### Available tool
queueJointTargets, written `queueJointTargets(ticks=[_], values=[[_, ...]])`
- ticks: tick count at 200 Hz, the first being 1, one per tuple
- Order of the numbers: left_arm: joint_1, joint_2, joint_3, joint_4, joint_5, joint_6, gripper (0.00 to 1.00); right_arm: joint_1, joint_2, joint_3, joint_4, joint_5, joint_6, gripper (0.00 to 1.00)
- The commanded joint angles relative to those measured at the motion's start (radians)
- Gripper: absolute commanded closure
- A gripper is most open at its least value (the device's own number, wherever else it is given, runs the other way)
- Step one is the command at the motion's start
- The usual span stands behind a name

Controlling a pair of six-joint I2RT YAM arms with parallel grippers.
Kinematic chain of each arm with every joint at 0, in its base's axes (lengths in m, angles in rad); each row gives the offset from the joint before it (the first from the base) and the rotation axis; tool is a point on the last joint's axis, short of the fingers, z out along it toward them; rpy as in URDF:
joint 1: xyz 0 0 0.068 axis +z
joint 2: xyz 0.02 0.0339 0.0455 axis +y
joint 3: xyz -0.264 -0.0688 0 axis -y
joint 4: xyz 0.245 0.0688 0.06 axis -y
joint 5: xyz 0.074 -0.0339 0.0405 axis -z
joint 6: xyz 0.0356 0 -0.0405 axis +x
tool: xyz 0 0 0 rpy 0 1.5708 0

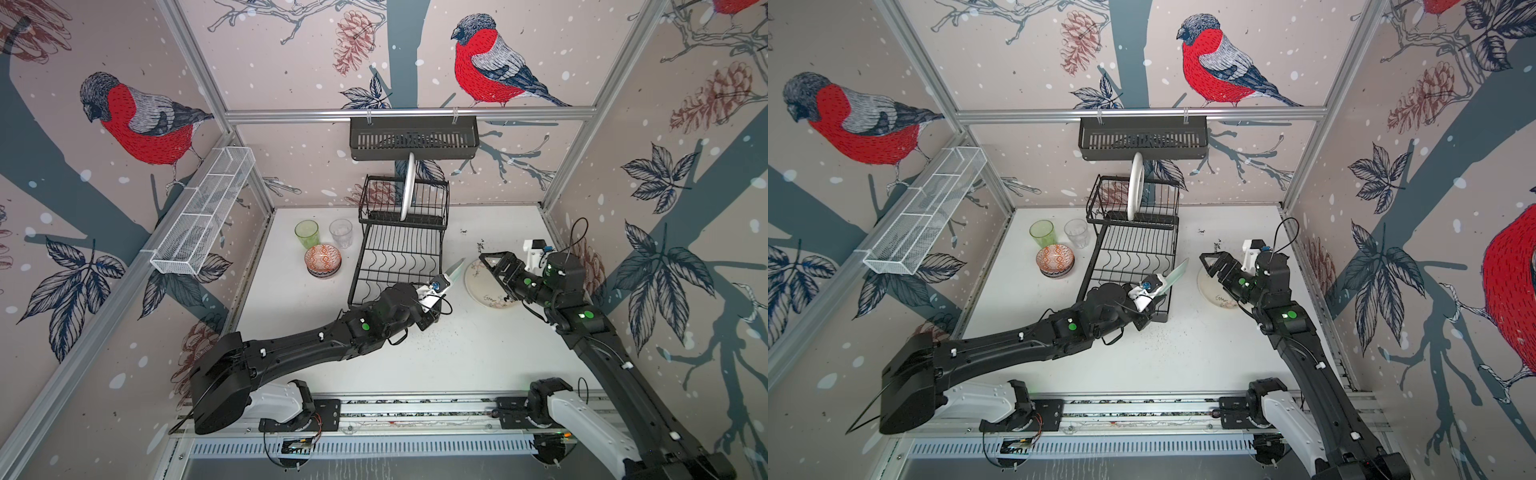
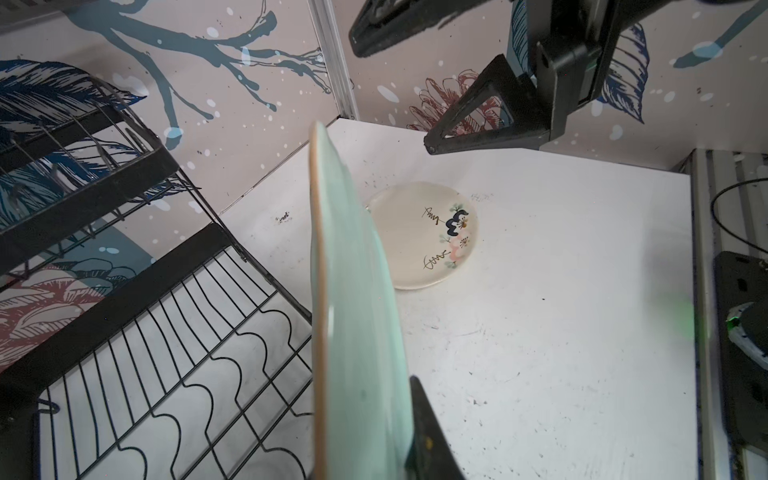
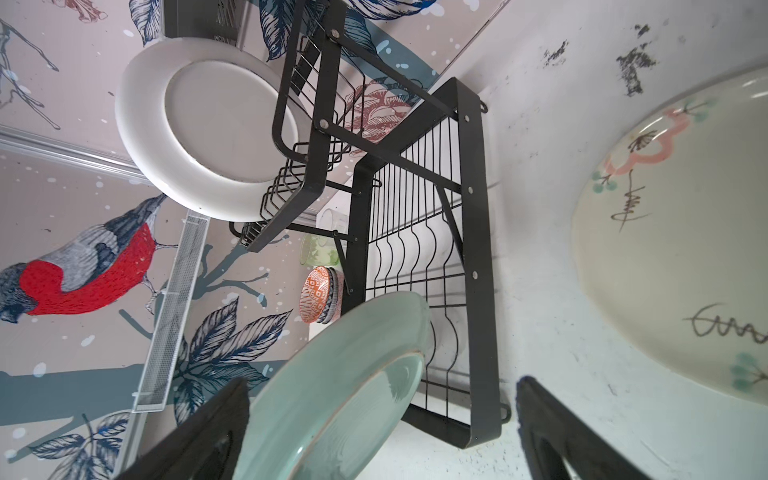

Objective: Unload the mixed dishes from the dish rack
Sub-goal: 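Grasp the mint plate rim with the right gripper while the left holds it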

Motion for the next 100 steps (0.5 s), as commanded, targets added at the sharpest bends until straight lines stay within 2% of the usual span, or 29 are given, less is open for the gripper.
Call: queueJointTargets(ticks=[1, 100], values=[[-0.017, 0.016, 0.024, 0.173, -0.075, 0.057, 1.00, -0.002, -0.002, -0.007, 0.023, -0.060, 0.061, 0.00], [-0.121, 0.215, 0.159, 0.158, -0.255, 0.221, 1.00, 0.000, -0.029, -0.030, 0.012, -0.120, 0.068, 0.01]])
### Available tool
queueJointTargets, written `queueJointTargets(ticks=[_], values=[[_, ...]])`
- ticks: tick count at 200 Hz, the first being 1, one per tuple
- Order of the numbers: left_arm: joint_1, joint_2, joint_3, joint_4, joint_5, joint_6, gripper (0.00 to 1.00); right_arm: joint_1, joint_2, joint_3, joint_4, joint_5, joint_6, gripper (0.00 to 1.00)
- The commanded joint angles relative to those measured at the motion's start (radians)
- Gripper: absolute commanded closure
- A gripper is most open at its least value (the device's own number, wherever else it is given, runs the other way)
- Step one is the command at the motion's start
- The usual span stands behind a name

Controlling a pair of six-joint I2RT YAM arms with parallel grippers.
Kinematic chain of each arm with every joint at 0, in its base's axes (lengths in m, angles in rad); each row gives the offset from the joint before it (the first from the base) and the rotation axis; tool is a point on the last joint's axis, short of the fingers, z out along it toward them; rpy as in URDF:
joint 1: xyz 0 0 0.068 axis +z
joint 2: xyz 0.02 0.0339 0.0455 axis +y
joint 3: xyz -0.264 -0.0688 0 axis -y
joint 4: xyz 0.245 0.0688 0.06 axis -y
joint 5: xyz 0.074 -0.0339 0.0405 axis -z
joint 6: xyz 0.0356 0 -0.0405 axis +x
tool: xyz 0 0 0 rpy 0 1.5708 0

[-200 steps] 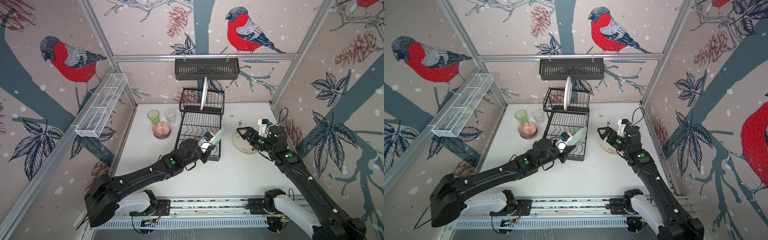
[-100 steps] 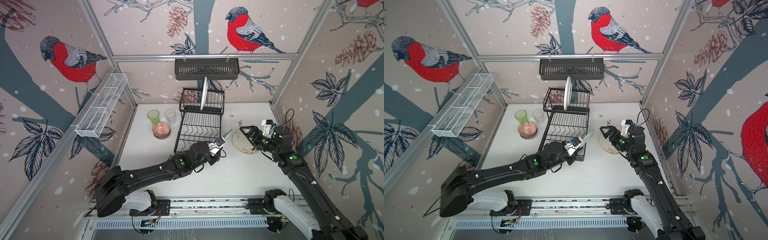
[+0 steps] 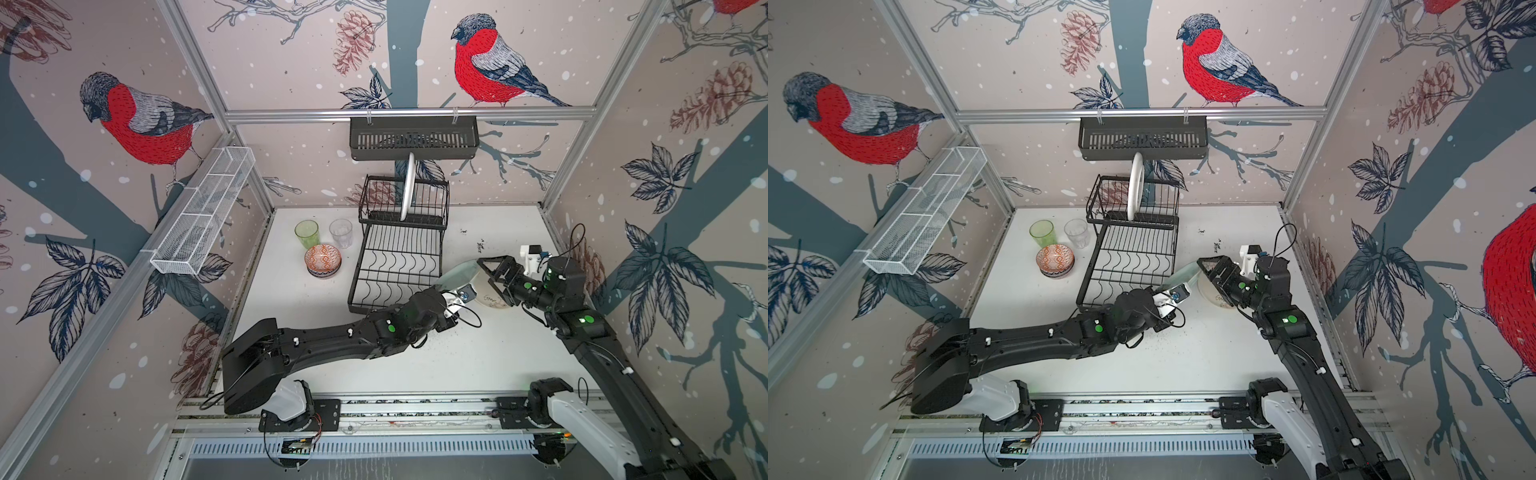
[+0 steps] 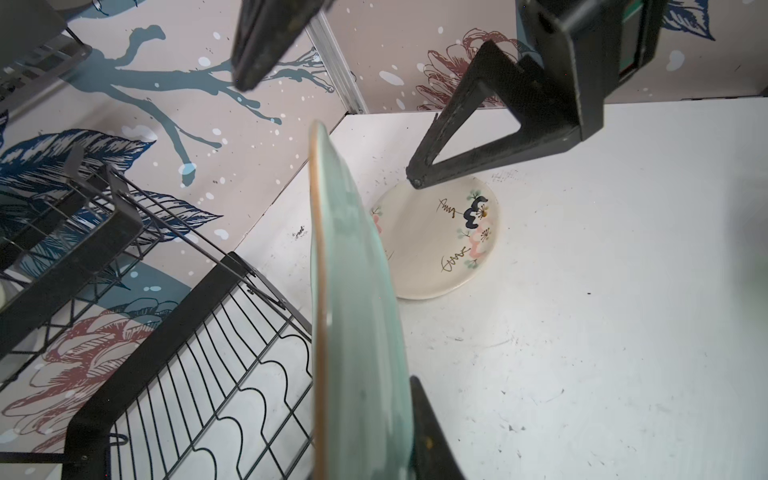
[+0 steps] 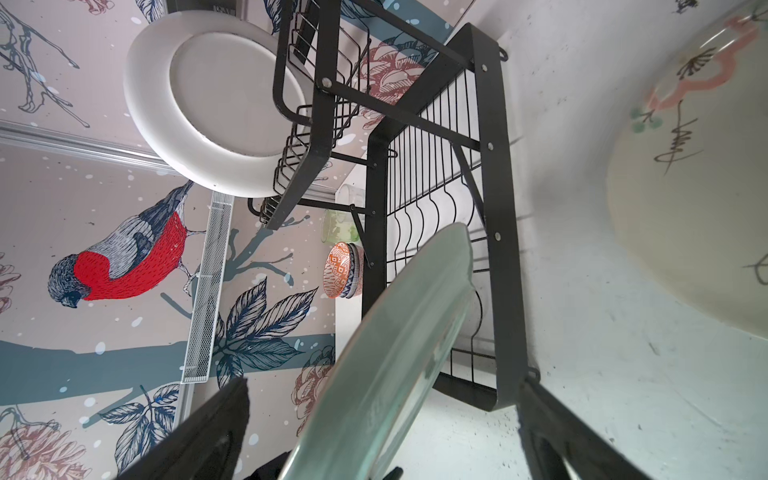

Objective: Unload the mixed dishes from the dish rack
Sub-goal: 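Grasp the mint plate rim with the right gripper while the left holds it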

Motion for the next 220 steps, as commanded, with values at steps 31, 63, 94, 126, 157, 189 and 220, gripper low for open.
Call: queueJointTargets(ticks=[31, 63, 94, 126, 157, 189, 220], values=[[-0.032, 0.072, 0.074, 0.151, -0.114, 0.118, 1.00, 0.001, -0.009, 0.000, -0.038, -0.003, -0.038, 0.05], [-0.074, 0.125, 0.085, 0.210, -0.252, 0.184, 1.00, 0.000, -0.006, 0.000, -0.061, 0.016, -0.054, 0.12], [-0.114, 0.173, 0.082, 0.299, -0.357, 0.274, 1.00, 0.000, 0.008, -0.003, -0.057, 0.000, -0.050, 0.25], [-0.122, 0.168, 0.081, 0.302, -0.342, 0.261, 1.00, 0.000, 0.017, 0.000, -0.062, -0.002, -0.063, 0.39], [-0.125, 0.151, 0.071, 0.315, -0.322, 0.246, 1.00, 0.001, 0.021, -0.010, -0.052, -0.005, -0.063, 0.45], [-0.129, 0.155, 0.071, 0.324, -0.327, 0.255, 1.00, 0.000, 0.023, -0.030, 0.003, -0.040, -0.048, 0.49], [-0.131, 0.156, 0.067, 0.333, -0.319, 0.250, 1.00, 0.001, 0.030, -0.033, 0.024, -0.043, -0.041, 0.52]])
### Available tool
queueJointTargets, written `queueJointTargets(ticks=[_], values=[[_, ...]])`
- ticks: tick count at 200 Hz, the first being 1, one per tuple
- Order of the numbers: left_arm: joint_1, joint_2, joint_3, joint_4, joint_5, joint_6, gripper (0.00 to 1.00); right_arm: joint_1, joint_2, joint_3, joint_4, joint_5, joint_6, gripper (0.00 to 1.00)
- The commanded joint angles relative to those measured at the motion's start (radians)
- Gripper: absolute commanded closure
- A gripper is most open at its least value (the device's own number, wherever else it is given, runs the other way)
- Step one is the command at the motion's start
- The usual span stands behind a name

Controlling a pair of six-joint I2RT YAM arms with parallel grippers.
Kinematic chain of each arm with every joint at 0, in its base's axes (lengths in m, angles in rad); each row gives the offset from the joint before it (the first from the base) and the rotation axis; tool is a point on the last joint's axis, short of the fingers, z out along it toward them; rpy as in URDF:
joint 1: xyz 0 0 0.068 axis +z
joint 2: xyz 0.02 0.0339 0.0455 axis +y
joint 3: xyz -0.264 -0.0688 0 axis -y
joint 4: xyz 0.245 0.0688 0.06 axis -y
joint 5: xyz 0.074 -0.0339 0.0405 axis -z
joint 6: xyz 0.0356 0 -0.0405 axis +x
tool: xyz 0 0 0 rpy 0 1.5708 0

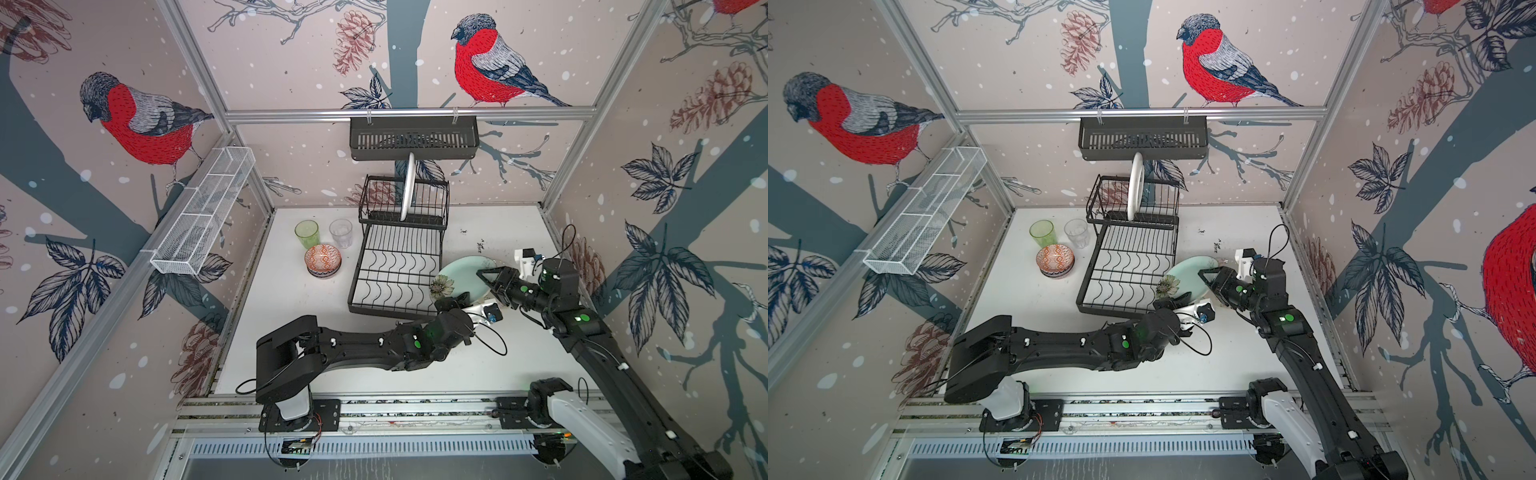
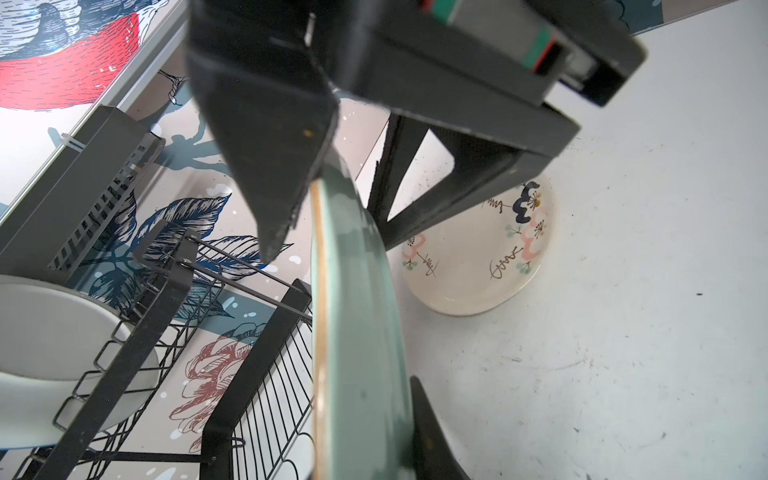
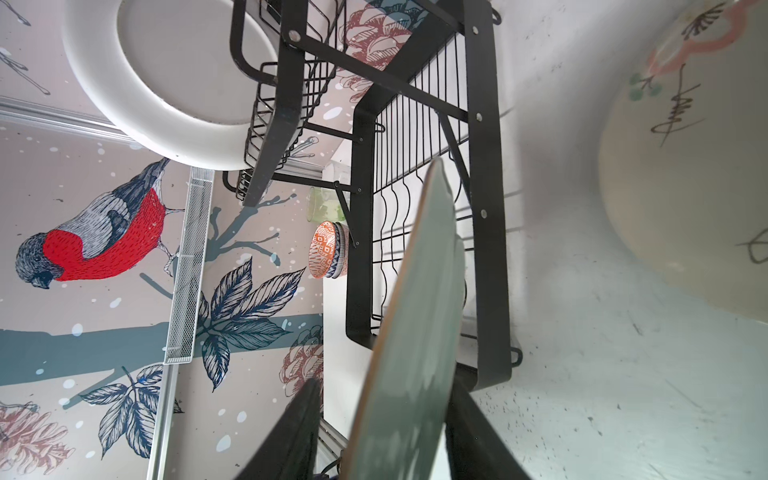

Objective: Unload the mixed dishes from the dish rack
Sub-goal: 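Grasp the mint plate rim with the right gripper while the left holds it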

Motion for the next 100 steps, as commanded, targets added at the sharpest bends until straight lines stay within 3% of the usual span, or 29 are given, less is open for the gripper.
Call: queueJointTargets(ticks=[1, 100], values=[[-0.006, -0.012, 0.000, 0.180, -0.016, 0.008, 1.00, 0.001, 0.006, -0.005, 0.035, -0.009, 0.008, 0.52], [-0.007, 0.021, 0.010, 0.229, 0.012, 0.007, 1.00, 0.054, 0.051, 0.005, 0.051, -0.013, 0.007, 0.53]])
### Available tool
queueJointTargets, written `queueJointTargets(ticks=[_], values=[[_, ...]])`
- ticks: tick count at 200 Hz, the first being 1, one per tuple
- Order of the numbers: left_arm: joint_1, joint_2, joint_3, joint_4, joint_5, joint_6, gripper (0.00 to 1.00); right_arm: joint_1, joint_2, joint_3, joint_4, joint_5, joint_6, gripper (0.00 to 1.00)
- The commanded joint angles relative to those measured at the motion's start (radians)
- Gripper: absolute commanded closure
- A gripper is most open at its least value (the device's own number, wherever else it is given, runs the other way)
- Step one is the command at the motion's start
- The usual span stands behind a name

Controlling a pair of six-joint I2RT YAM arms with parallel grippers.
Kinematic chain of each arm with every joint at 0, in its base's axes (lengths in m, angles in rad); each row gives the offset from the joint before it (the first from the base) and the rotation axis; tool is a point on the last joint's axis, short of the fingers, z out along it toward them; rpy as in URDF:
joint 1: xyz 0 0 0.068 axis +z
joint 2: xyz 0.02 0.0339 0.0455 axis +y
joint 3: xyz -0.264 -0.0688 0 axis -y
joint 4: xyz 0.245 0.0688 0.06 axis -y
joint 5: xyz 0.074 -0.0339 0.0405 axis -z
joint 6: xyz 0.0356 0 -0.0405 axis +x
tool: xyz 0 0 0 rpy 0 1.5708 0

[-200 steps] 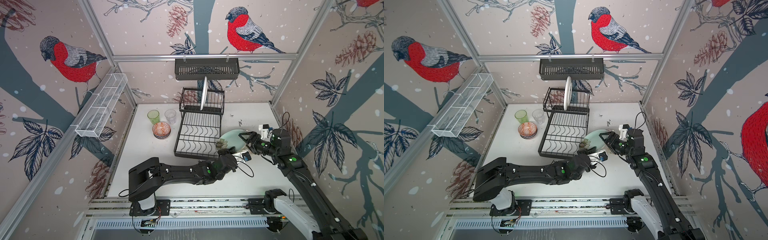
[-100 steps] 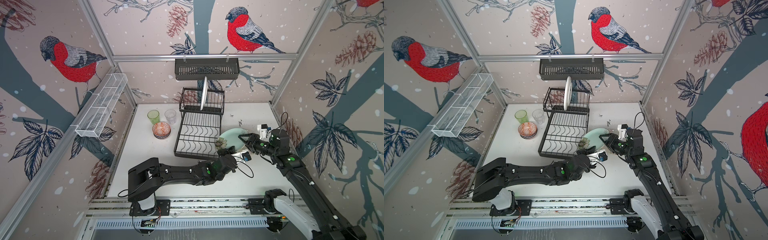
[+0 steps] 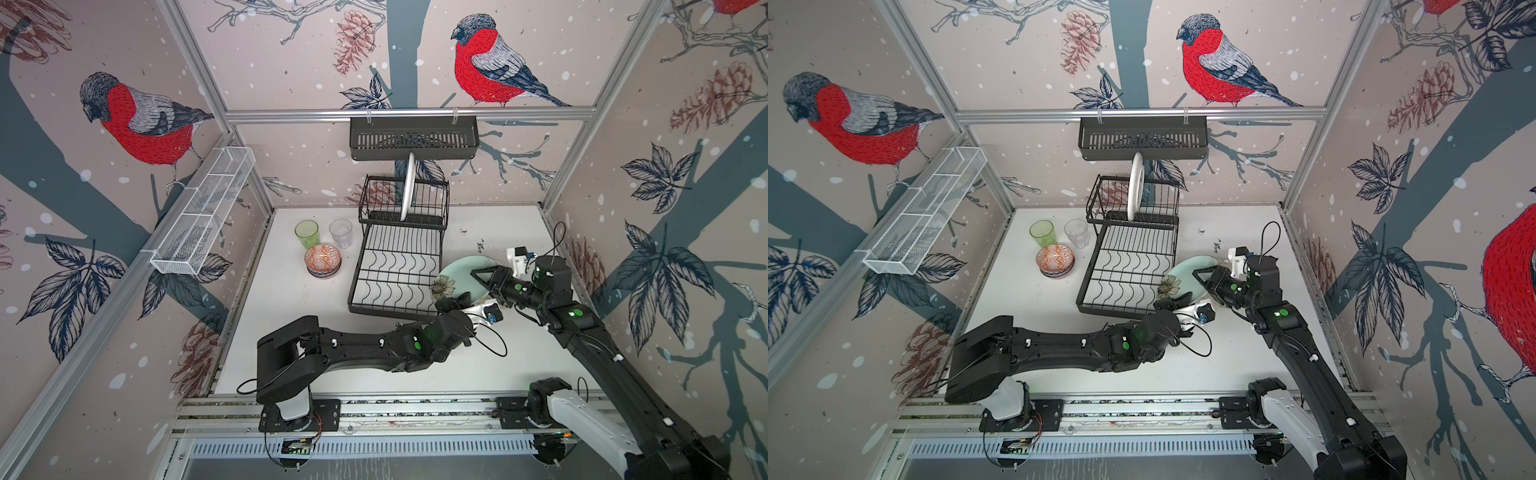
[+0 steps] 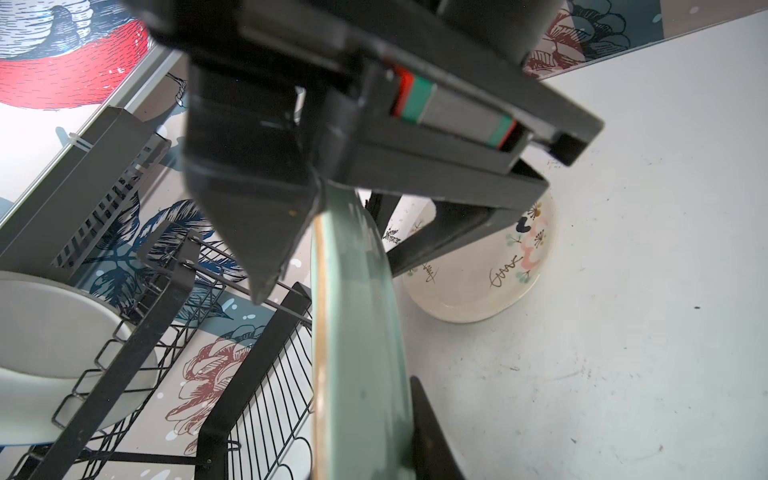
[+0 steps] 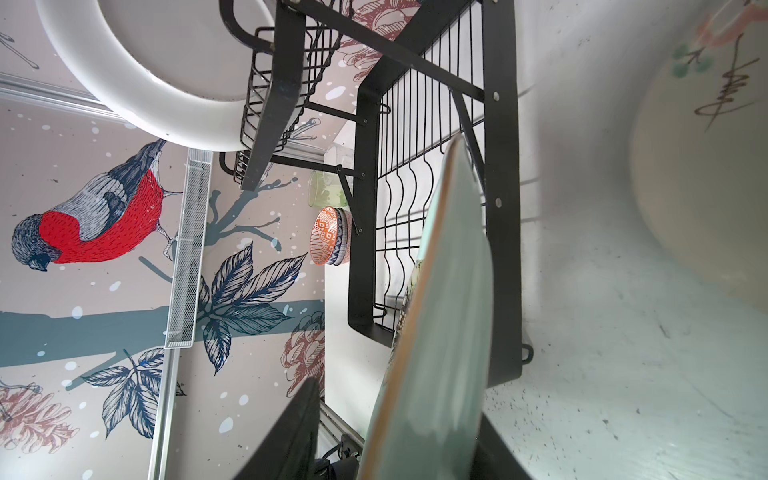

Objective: Unload the mixed dishes from the dish rack
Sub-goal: 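Grasp the mint plate rim with the right gripper while the left holds it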

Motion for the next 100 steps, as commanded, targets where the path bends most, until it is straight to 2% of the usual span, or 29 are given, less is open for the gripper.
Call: queueJointTargets(ticks=[1, 100], values=[[-0.002, 0.010, 0.017, 0.187, 0.011, 0.015, 1.00, 0.005, 0.002, -0.003, 0.026, -0.004, 0.007, 0.53], [-0.001, 0.066, 0.028, 0.278, -0.039, 0.072, 1.00, -0.001, -0.051, -0.049, 0.080, 0.060, 0.096, 0.68]])
